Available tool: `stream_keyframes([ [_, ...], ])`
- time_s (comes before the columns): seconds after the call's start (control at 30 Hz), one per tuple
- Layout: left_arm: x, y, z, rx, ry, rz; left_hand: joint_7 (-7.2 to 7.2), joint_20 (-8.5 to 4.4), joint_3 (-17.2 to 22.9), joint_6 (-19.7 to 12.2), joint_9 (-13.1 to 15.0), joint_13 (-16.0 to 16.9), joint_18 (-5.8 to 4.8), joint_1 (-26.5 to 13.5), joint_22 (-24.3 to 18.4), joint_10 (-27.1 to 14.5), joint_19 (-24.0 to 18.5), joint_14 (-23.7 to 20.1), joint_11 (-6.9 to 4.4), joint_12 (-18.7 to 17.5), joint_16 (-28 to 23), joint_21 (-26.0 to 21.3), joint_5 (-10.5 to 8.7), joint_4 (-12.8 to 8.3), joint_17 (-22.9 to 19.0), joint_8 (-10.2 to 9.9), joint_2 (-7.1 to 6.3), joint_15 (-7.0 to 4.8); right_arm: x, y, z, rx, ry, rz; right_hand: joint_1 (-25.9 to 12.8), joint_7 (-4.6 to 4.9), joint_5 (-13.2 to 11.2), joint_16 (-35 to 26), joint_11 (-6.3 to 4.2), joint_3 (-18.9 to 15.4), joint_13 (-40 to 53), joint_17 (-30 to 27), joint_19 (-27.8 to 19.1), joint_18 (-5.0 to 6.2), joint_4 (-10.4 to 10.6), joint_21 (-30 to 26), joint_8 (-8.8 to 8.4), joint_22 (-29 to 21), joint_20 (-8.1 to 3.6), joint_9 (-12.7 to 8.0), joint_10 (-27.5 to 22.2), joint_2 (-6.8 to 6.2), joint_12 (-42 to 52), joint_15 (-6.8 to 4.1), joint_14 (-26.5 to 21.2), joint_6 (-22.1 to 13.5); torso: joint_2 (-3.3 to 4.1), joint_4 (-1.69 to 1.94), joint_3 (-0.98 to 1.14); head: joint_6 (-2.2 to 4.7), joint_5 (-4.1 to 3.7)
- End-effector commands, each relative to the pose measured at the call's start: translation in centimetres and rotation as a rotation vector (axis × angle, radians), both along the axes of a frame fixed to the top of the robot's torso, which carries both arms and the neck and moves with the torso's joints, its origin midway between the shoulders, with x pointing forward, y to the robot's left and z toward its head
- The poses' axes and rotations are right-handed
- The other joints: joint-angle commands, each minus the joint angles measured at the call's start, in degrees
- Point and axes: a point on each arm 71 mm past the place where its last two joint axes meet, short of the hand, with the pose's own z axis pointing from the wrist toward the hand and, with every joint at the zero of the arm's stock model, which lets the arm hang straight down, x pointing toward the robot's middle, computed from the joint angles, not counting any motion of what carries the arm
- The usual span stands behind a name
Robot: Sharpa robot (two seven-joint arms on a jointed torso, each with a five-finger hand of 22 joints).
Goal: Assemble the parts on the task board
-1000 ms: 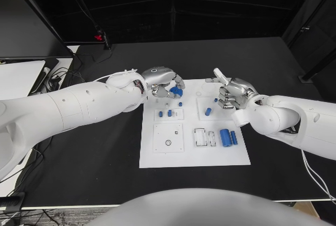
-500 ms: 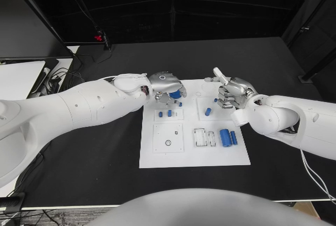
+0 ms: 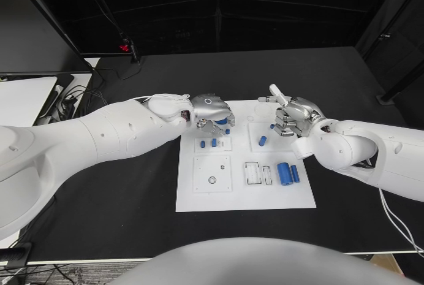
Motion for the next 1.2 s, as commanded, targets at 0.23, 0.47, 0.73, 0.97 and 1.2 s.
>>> stream_keyframes([
  [0.23,0.1,-0.2,-0.3,0.055,-0.027,-0.018,-0.32,-0.48,1.8,0.9,-0.6,-0.1,-0.74,1.4,15.0,0.0,5.7,5.9,-0.19,-0.7,0.0,0.0,0.07,0.1,15.1,-0.5,0.52,-0.30,0.0,0.2,0.2,0.007,-0.009,0.008,0.0,0.22,0.1,0.1,0.42,-0.1,15.0,15.1,3.9,0.22,0.0,0.1,0.26,14.3,0.36,0.1,5.9,0.39,0.1,0.38,6.1,-0.2,0.01,0.04,0.03,-0.20,-0.06],
  [0.47,0.2,-0.5,-0.3,0.058,-0.041,-0.023,-0.26,-0.53,2.7,1.5,-0.9,-0.1,-0.71,1.9,14.9,0.6,5.6,5.9,-0.14,-0.9,0.0,-0.1,0.43,0.1,15.1,-0.6,0.40,-0.30,0.0,0.3,0.1,0.006,-0.005,0.010,0.0,0.23,0.1,0.1,0.44,-0.1,15.0,15.1,3.6,0.31,0.0,-0.1,0.29,14.1,0.37,0.1,5.9,0.40,0.1,0.39,6.1,-0.2,-0.03,0.09,0.05,-0.34,-0.04],
  [0.73,0.3,-0.7,-0.4,0.066,-0.037,-0.029,-0.19,-0.48,4.6,2.7,-1.5,-0.2,-0.82,2.5,15.1,2.9,6.0,5.9,0.00,-1.2,0.0,0.2,0.82,0.2,15.1,-0.8,0.09,-0.16,0.0,0.3,0.1,0.006,-0.002,0.012,0.0,0.24,0.1,0.1,0.45,-0.1,15.0,15.1,3.4,0.36,0.0,-0.2,0.31,14.1,0.38,0.1,5.9,0.39,0.1,0.40,6.1,-0.1,-0.03,0.11,0.03,-0.44,-0.10],
  [0.97,0.3,-0.9,-0.6,0.079,-0.026,-0.041,-0.28,-0.43,5.2,3.3,-1.7,-0.2,-0.82,2.4,15.1,2.6,6.0,5.9,-0.06,-2.0,0.0,0.2,0.39,0.2,15.1,-0.8,-0.33,-0.15,0.0,0.3,0.1,0.006,-0.001,0.013,0.0,0.24,0.1,0.1,0.45,-0.1,15.0,15.1,3.4,0.36,0.0,-0.2,0.31,14.1,0.38,0.1,5.9,0.39,0.1,0.40,6.1,-0.1,-0.02,0.13,0.03,-0.46,-0.22],
  [1.2,0.1,-1.3,-0.8,0.089,-0.030,-0.064,-0.48,-0.47,5.6,4.1,-2.0,-0.2,-0.82,2.0,15.1,2.6,6.0,5.9,-0.17,-2.7,0.0,0.2,-0.31,0.3,15.1,-0.9,-0.82,-0.22,0.0,0.4,0.1,0.006,0.000,0.014,0.1,0.31,0.2,0.1,0.51,0.0,15.0,15.1,3.4,0.36,0.0,-0.2,0.43,14.1,0.42,0.1,5.9,0.49,0.1,0.45,6.1,-0.2,-0.01,0.04,-0.04,-0.55,-0.27],
])
